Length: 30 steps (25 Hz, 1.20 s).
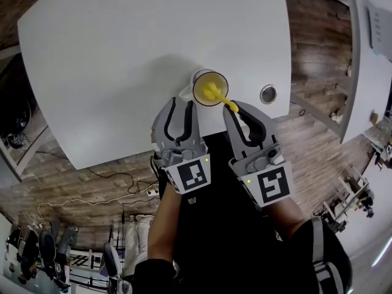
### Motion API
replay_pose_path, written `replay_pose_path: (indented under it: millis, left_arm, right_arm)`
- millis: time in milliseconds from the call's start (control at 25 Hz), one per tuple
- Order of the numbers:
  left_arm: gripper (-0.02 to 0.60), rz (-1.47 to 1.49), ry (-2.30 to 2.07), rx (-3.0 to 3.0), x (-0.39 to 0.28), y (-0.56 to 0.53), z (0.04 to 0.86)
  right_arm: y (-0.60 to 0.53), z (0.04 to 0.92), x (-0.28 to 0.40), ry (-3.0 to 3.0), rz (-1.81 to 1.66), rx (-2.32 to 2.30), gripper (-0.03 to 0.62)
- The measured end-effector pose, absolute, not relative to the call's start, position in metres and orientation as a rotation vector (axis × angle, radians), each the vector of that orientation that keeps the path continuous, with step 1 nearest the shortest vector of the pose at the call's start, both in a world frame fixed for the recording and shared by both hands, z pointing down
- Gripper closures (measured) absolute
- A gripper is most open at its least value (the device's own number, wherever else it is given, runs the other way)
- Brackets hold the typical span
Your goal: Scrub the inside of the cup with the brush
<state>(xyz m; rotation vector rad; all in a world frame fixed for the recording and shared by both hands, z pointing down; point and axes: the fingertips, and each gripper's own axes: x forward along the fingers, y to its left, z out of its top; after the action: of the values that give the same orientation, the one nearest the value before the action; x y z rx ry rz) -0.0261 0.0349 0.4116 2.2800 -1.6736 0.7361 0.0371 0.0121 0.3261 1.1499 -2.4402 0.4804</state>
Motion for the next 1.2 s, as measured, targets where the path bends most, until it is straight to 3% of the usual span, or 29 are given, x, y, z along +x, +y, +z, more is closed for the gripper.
replay_pose_path:
  millis: [600, 1000, 1200]
  left_arm:
    - [0.442, 0.677, -1.695, 2.393, -0.035, 0.053, 0.347]
    - [0.571, 0.561, -1.761, 2.409, -0.032, 0.051, 0.287]
    - [0.578, 0.446, -1.763, 2.428, -0.029, 0.055, 0.261]
  right_arm:
    - [0.015, 0.276, 0.043, -2.512, 0.418, 1.148, 0.563]
    - [0.025, 0.246, 0.056, -2.542, 0.435, 1.159, 0.563]
    - [0.034, 0.237, 0.053, -2.560, 0.426, 1.126, 0.563]
